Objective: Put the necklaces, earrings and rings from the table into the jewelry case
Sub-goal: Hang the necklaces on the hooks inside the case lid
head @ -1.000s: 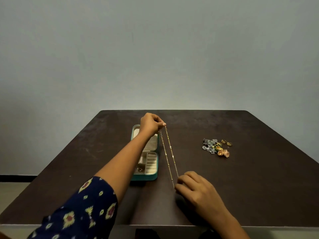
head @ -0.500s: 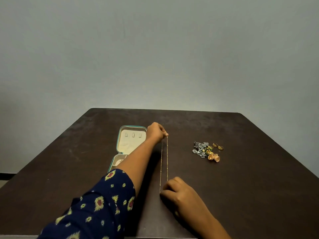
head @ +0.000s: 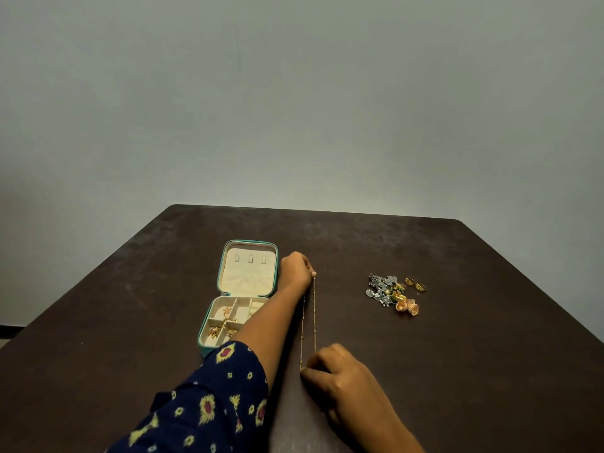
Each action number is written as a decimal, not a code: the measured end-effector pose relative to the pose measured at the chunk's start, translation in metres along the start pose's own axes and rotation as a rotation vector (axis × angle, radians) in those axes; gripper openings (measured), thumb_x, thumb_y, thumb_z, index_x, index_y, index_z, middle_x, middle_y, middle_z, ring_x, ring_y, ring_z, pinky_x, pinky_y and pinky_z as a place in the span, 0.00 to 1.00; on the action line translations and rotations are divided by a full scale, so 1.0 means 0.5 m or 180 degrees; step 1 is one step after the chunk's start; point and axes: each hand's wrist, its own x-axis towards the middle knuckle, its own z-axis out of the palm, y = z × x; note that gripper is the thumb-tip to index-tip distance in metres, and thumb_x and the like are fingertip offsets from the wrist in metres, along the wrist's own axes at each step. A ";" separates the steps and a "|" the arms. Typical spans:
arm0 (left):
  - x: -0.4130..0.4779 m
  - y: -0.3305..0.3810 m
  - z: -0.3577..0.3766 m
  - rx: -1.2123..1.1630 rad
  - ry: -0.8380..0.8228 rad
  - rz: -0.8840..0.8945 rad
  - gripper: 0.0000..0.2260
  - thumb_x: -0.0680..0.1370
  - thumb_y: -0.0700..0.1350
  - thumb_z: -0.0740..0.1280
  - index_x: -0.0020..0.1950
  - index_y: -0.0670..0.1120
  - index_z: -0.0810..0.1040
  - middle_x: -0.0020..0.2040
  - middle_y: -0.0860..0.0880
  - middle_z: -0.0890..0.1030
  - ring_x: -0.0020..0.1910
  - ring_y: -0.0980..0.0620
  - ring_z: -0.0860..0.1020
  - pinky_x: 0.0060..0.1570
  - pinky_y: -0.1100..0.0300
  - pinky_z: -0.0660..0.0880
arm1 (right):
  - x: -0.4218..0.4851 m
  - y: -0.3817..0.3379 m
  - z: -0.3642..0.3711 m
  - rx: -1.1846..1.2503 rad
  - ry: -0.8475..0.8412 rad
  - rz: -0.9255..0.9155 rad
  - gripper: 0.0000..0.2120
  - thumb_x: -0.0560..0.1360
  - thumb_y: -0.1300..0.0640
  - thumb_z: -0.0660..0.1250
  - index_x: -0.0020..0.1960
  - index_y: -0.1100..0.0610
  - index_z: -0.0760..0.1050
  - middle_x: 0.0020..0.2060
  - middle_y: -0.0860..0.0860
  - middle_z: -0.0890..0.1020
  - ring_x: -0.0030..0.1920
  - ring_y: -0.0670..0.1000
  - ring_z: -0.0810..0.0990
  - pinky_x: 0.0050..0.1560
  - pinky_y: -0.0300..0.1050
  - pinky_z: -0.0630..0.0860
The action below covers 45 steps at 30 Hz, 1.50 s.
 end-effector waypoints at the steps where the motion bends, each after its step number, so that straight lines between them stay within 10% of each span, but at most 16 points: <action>1: -0.002 -0.002 0.002 0.0017 0.0013 0.0013 0.08 0.73 0.32 0.65 0.35 0.41 0.78 0.42 0.42 0.83 0.38 0.52 0.77 0.39 0.62 0.70 | 0.000 0.000 0.000 -0.0003 -0.0006 -0.0001 0.07 0.65 0.59 0.67 0.42 0.51 0.78 0.40 0.44 0.76 0.41 0.45 0.73 0.31 0.35 0.66; 10: -0.011 0.005 0.002 0.0016 0.0151 0.0087 0.02 0.74 0.36 0.68 0.42 0.38 0.79 0.46 0.40 0.82 0.48 0.44 0.79 0.47 0.54 0.75 | -0.001 -0.004 -0.003 0.0226 -0.0024 0.0206 0.11 0.69 0.60 0.62 0.51 0.52 0.74 0.48 0.47 0.75 0.43 0.48 0.75 0.32 0.41 0.74; 21: -0.125 0.005 -0.126 -0.0465 0.0732 0.1609 0.03 0.75 0.38 0.67 0.43 0.43 0.79 0.42 0.47 0.81 0.43 0.52 0.76 0.41 0.62 0.72 | 0.001 -0.012 -0.018 0.0366 0.0070 0.0379 0.11 0.70 0.58 0.67 0.51 0.50 0.73 0.45 0.46 0.73 0.42 0.45 0.73 0.33 0.34 0.68; 26: -0.184 -0.079 -0.207 -0.0630 0.1103 0.1415 0.04 0.73 0.36 0.68 0.40 0.43 0.80 0.35 0.57 0.77 0.39 0.62 0.74 0.36 0.74 0.66 | -0.001 -0.014 -0.024 0.0340 0.0068 0.0381 0.09 0.73 0.52 0.59 0.51 0.50 0.75 0.45 0.47 0.76 0.42 0.46 0.77 0.33 0.38 0.75; 35: -0.260 -0.236 -0.241 -0.0661 0.1331 0.0598 0.12 0.74 0.35 0.65 0.39 0.53 0.75 0.42 0.53 0.77 0.46 0.49 0.76 0.45 0.52 0.75 | 0.008 -0.035 -0.044 -0.0087 0.0034 0.0144 0.12 0.72 0.52 0.59 0.47 0.52 0.79 0.40 0.48 0.79 0.37 0.48 0.77 0.31 0.37 0.72; 45: -0.258 -0.250 -0.231 -0.0804 0.1315 0.0405 0.08 0.74 0.37 0.67 0.42 0.50 0.76 0.44 0.51 0.76 0.42 0.56 0.74 0.35 0.73 0.67 | 0.148 -0.077 -0.020 0.0772 -0.0016 0.0973 0.04 0.73 0.56 0.66 0.46 0.52 0.80 0.44 0.47 0.76 0.47 0.46 0.73 0.44 0.36 0.68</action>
